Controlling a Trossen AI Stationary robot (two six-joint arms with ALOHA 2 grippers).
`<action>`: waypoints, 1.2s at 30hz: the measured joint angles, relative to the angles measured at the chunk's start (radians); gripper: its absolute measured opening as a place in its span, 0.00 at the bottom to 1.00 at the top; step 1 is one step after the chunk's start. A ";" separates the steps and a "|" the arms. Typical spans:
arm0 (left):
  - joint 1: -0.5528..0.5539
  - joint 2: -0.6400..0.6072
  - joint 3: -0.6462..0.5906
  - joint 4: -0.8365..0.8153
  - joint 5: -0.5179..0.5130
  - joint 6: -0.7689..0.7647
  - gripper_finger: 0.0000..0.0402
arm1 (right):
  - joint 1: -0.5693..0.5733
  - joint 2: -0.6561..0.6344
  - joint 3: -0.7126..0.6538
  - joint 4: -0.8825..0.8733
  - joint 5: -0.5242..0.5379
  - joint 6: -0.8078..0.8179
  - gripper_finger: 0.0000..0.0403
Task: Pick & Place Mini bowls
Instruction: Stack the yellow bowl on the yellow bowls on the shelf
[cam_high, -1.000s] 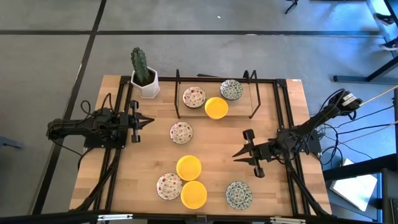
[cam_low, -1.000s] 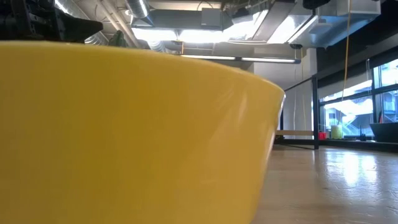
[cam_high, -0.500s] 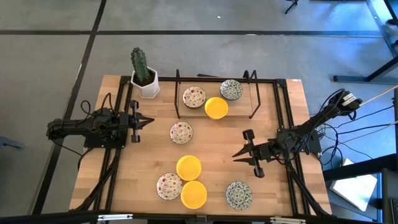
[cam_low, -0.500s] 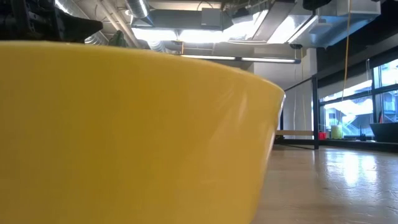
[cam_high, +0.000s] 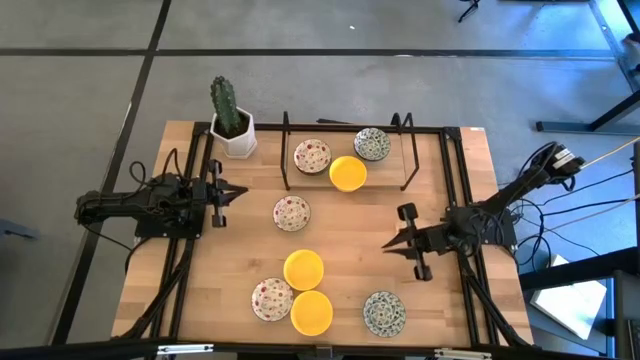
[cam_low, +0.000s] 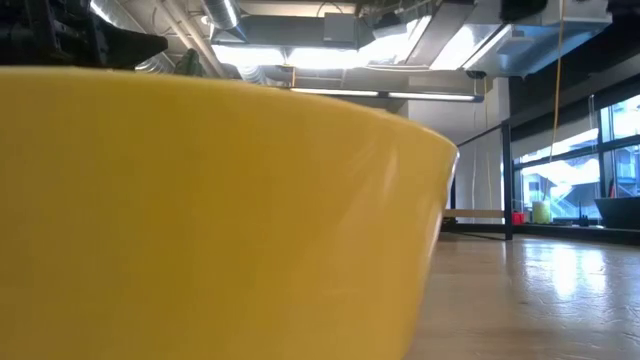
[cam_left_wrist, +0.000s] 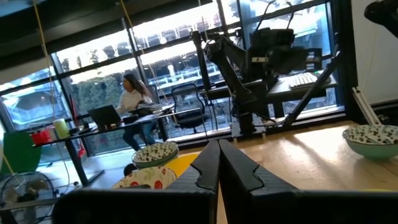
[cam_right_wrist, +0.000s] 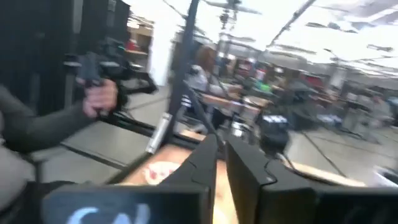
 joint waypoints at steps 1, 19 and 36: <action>0.000 0.000 0.000 0.000 0.000 0.000 0.01 | 0.000 -0.013 -0.022 0.013 0.022 0.000 0.08; 0.000 0.000 0.000 0.000 0.000 -0.007 0.02 | 0.000 -0.157 -0.206 0.129 0.137 0.023 0.03; 0.000 0.000 0.000 -0.001 0.000 -0.001 0.01 | 0.000 -0.156 -0.206 0.127 0.143 0.023 0.05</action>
